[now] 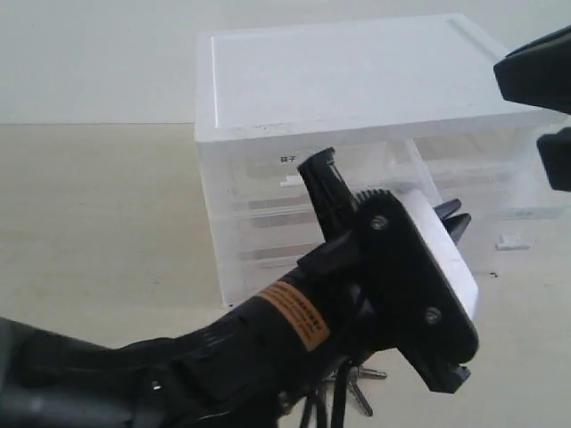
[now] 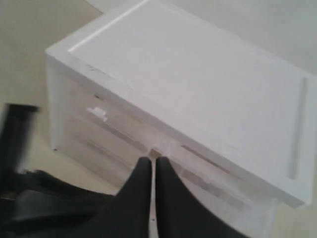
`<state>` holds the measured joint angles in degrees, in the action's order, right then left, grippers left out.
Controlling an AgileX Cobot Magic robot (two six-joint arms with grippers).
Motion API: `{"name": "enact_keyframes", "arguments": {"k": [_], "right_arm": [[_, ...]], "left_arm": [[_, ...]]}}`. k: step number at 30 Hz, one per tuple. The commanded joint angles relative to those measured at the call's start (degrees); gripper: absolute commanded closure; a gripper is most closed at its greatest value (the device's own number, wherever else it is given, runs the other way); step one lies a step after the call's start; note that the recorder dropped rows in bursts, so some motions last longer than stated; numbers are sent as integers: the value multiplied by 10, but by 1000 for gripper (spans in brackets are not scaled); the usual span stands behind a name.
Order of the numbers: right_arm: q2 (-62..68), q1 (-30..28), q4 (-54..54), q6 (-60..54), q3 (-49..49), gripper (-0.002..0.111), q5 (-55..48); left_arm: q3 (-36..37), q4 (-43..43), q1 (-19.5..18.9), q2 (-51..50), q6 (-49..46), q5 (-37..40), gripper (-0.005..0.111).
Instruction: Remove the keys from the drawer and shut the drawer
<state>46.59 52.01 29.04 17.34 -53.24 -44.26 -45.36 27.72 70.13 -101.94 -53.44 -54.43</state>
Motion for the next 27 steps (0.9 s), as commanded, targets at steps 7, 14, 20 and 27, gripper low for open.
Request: {"name": "enact_keyframes", "arguments": {"k": [7, 14, 20, 27], "right_arm": [[-46, 2, -125, -44, 60, 108, -135], [0, 2, -48, 5, 150, 108, -153], [33, 2, 91, 111, 154, 108, -137], [86, 2, 173, 186, 154, 108, -98]], "left_arm": [[200, 135, -49, 272, 18, -85, 102], [224, -197, -269, 275, 383, -4, 102], [224, -226, -313, 274, 415, -7, 102], [224, -234, -313, 274, 422, -13, 102]]}}
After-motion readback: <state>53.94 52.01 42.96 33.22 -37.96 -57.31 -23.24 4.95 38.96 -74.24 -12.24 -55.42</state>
